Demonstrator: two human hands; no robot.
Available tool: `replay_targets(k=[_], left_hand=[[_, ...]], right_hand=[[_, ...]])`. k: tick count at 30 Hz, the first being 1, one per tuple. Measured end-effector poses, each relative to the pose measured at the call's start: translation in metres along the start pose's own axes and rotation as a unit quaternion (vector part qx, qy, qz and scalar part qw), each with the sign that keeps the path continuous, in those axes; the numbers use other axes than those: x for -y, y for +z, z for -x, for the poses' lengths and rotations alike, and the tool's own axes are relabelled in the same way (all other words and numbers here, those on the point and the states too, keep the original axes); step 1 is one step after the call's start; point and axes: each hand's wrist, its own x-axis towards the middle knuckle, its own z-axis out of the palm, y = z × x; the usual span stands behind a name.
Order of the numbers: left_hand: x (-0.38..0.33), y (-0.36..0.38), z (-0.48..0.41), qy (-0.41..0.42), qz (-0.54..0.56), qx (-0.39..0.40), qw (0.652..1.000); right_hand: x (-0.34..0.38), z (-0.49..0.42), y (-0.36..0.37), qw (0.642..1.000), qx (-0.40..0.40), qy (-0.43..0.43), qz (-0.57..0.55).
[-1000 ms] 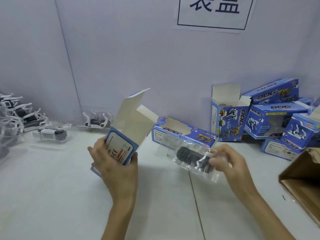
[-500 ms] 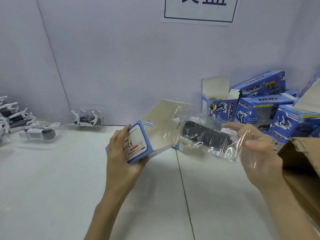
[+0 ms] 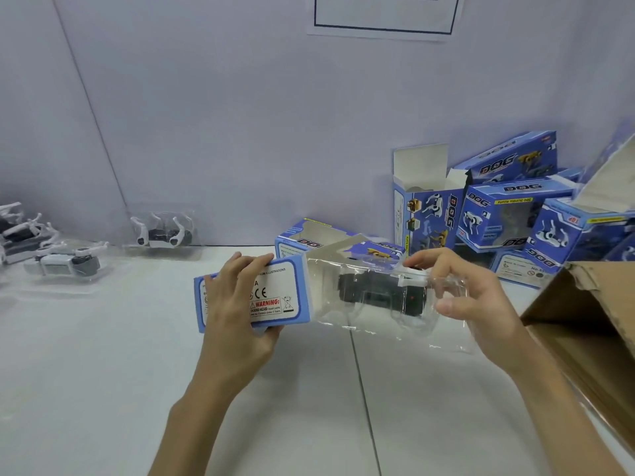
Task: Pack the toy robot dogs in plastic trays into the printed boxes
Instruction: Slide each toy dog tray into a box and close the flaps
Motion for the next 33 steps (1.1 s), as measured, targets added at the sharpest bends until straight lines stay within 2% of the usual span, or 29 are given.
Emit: replay_targets(k=[3, 5, 12, 17, 19, 21, 23, 25, 28, 30, 33], left_hand=[[-0.002, 0.000, 0.001, -0.002, 0.019, 0.043, 0.999], [-0.003, 0.002, 0.003, -0.002, 0.019, 0.055, 0.998], [-0.018, 0.017, 0.007, 0.038, -0.039, 0.049, 0.997], [-0.015, 0.015, 0.003, 0.013, -0.048, -0.030, 0.998], [-0.017, 0.012, 0.001, -0.008, -0.014, -0.054, 0.998], [-0.021, 0.011, 0.001, -0.076, 0.098, -0.068, 0.990], [-0.026, 0.012, 0.000, -0.146, 0.243, -0.069, 0.957], [-0.031, 0.015, 0.000, -0.184, 0.330, -0.058, 0.924], [-0.034, 0.020, 0.000, -0.231, 0.363, 0.002, 0.903], [-0.036, 0.024, 0.002, -0.255, 0.346, 0.050, 0.902], [-0.037, 0.027, 0.005, -0.255, 0.330, 0.071, 0.906]], right_hand=[[0.002, 0.001, -0.002, 0.999, 0.029, 0.024, 0.008], [0.003, 0.002, 0.001, 0.999, 0.016, 0.033, 0.016], [0.007, 0.002, 0.057, 0.979, -0.162, -0.015, 0.120], [0.009, 0.005, 0.069, 0.938, -0.334, -0.073, 0.061], [0.009, 0.006, 0.069, 0.932, -0.341, -0.094, 0.085], [0.007, 0.007, 0.070, 0.927, -0.341, -0.114, 0.111], [0.005, 0.007, 0.069, 0.920, -0.354, -0.122, 0.118], [0.004, 0.006, 0.067, 0.918, -0.364, -0.112, 0.111], [0.003, 0.003, 0.063, 0.920, -0.374, -0.073, 0.088], [0.002, 0.003, 0.063, 0.921, -0.376, -0.053, 0.089], [0.011, 0.005, 0.063, 0.926, -0.356, -0.058, 0.114]])
